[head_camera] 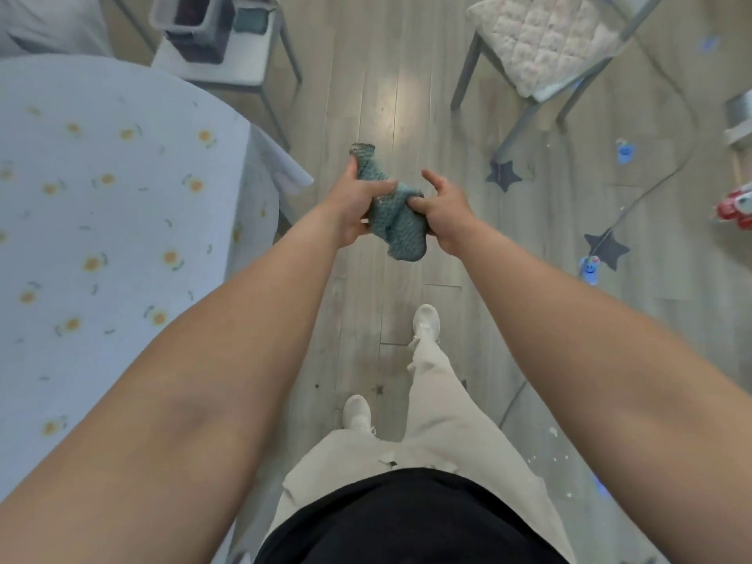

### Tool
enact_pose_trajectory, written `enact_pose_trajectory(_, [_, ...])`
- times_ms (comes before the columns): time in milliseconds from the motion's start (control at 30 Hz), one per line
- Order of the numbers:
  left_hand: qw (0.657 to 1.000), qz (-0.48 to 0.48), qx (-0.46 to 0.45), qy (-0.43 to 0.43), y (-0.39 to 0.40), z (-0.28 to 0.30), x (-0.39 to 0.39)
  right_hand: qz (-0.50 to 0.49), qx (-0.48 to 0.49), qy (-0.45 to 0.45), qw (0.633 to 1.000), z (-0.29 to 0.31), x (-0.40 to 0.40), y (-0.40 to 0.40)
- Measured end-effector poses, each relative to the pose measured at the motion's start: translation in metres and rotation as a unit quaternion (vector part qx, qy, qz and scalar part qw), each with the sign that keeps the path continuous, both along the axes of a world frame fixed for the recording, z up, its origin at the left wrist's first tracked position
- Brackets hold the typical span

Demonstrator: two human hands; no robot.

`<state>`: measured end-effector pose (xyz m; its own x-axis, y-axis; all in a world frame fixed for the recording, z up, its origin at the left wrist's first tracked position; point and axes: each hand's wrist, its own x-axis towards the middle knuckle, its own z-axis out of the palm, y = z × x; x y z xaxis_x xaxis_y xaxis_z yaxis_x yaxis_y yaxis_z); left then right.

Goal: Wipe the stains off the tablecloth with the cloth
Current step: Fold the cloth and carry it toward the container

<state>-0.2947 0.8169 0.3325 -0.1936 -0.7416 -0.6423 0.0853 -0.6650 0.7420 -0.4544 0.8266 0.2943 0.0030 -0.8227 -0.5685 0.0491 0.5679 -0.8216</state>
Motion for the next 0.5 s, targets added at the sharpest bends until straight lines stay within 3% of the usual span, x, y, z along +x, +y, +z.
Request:
enact_pose_trajectory(167, [0.999,0.034,-0.013,-0.028,-0.086,-0.015,-0.022,0.05,0.005,-0.041,0.998,0.006,-0.032,-0.096])
enact_pose_trajectory(233, [0.997,0.016,-0.033,-0.064,-0.114,-0.021,-0.03,0.079,0.007,-0.016,0.997,0.005,-0.041,-0.133])
enact_pose_trajectory(300, [0.988,-0.008,-0.048,-0.15,-0.145,-0.023,-0.037,0.13,0.007,0.063,0.99,0.006,-0.044,-0.172])
enact_pose_trajectory(400, [0.938,-0.036,-0.054,-0.341,-0.192,-0.026,-0.039,0.206,-0.038,0.178,0.962,0.008,-0.039,-0.225])
enact_pose_trajectory(500, [0.918,-0.022,-0.061,-0.392,-0.237,-0.039,-0.03,0.213,-0.066,0.207,0.953,0.003,-0.032,-0.271])
